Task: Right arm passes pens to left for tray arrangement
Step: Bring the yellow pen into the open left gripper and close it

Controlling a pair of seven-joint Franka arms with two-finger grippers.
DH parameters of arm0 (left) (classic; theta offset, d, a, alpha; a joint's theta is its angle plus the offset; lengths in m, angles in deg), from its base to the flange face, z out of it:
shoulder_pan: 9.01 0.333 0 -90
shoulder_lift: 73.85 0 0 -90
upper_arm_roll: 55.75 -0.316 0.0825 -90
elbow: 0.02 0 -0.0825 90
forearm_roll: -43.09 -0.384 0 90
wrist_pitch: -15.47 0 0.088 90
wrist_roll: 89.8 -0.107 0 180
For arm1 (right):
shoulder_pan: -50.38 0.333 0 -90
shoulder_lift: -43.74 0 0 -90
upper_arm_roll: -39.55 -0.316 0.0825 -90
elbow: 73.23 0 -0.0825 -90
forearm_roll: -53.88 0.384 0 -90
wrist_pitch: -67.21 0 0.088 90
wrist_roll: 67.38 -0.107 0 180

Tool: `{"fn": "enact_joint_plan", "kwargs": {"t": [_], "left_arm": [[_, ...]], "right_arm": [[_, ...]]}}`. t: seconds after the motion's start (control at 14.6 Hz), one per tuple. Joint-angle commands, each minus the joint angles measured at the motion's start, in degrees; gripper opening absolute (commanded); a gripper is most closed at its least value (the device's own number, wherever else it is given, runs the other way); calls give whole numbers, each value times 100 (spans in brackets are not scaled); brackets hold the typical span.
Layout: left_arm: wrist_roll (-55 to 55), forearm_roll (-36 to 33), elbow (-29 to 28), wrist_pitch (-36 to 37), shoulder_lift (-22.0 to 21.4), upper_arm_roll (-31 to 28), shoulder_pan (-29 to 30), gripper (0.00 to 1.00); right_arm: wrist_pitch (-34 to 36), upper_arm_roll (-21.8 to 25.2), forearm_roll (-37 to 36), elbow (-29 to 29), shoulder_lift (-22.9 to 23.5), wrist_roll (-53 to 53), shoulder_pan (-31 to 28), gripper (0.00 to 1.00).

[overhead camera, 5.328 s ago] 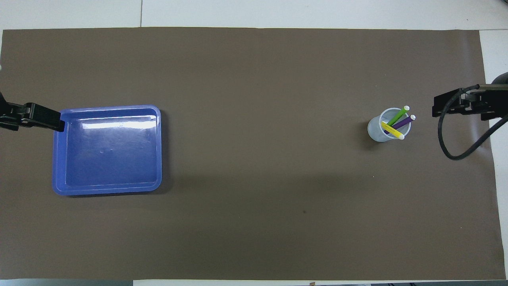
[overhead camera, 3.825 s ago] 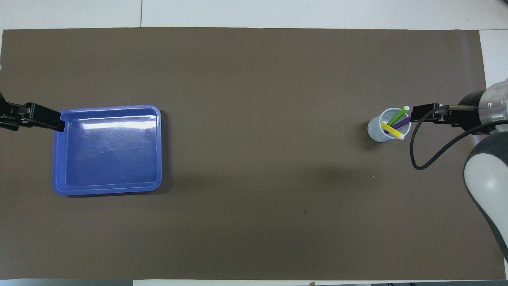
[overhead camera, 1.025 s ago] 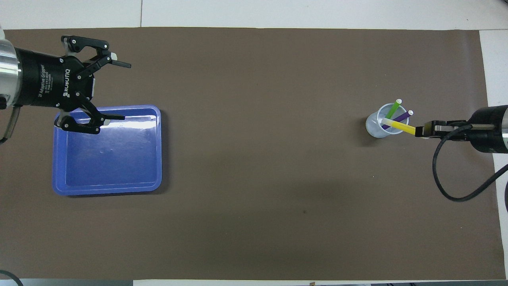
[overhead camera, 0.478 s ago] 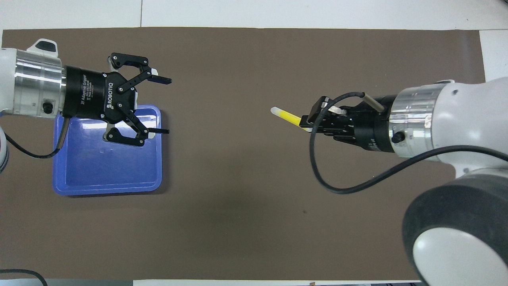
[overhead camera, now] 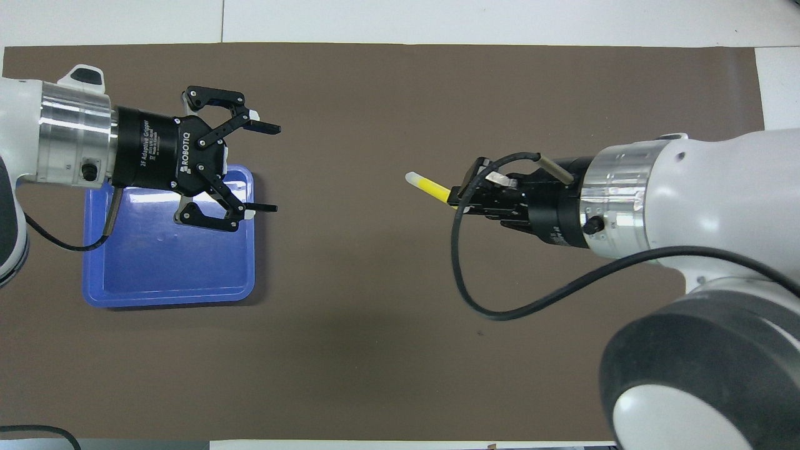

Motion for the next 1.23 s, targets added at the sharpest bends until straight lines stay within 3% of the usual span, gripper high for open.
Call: {"fn": "enact_joint_plan", "kwargs": {"t": [0.0,0.27,0.68,1.16], "left_arm": [[-243,279,-307,-516,-147,-56,-159,100],[-559,446,-490,-430,-242,-12,-159,100],[-700,798,-535,605,-340,-30,191,97],[-718,842,-605,608,-410,-21,70,95]], "right_arm": [[-96,-229,99,191,119,-146,-42,0],[-244,-440,82,218,119,-304,-34,0],[-236,-528,73,218,119,-313,-25,0],[-193,-528,29,209,119,-304,-25,0]]}}
